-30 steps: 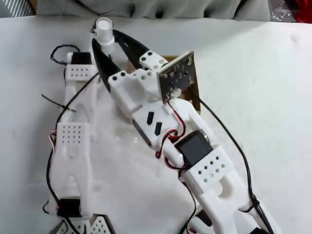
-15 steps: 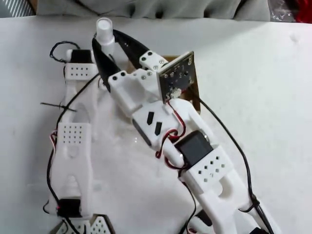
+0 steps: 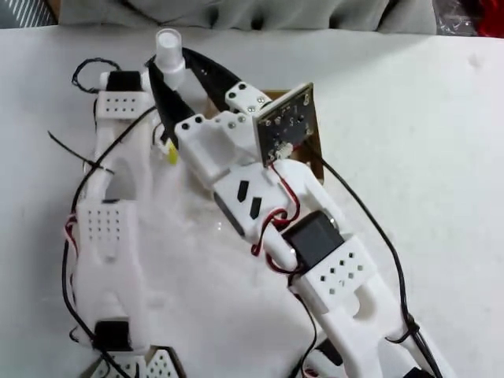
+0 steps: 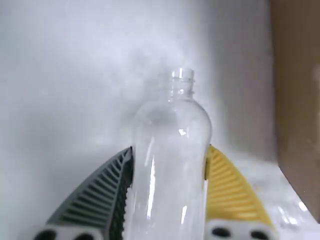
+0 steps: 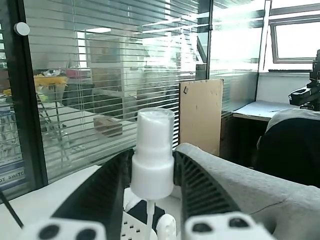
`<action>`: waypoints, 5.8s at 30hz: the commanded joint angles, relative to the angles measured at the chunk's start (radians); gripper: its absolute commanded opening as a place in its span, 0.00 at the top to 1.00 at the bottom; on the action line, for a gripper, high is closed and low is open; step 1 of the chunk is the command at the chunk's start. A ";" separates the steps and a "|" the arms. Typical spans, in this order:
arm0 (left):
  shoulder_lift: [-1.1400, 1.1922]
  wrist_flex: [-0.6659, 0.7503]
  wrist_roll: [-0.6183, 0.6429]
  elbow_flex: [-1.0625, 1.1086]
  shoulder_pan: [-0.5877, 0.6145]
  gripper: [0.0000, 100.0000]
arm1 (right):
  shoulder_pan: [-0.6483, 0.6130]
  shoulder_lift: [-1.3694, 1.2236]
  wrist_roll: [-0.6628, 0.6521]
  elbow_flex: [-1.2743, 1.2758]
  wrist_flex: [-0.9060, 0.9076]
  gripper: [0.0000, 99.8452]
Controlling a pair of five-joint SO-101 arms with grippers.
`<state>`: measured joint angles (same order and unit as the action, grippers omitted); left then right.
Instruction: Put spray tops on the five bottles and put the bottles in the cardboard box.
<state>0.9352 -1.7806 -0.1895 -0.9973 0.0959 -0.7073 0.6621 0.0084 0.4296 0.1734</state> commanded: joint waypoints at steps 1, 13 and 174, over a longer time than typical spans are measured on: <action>-0.285 0.040 0.023 0.247 -0.045 0.92 | 0.004 0.002 0.002 -0.061 0.004 0.99; -0.506 0.402 0.080 0.790 -0.039 0.92 | 0.004 0.002 0.002 -0.061 0.004 0.99; -2.760 1.307 0.265 2.480 -0.128 0.98 | 0.039 0.045 0.376 -0.137 -0.002 0.99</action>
<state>-1.8067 -0.5010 0.0637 1.4853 -0.0207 -0.6736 0.6743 0.3613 0.3483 0.1979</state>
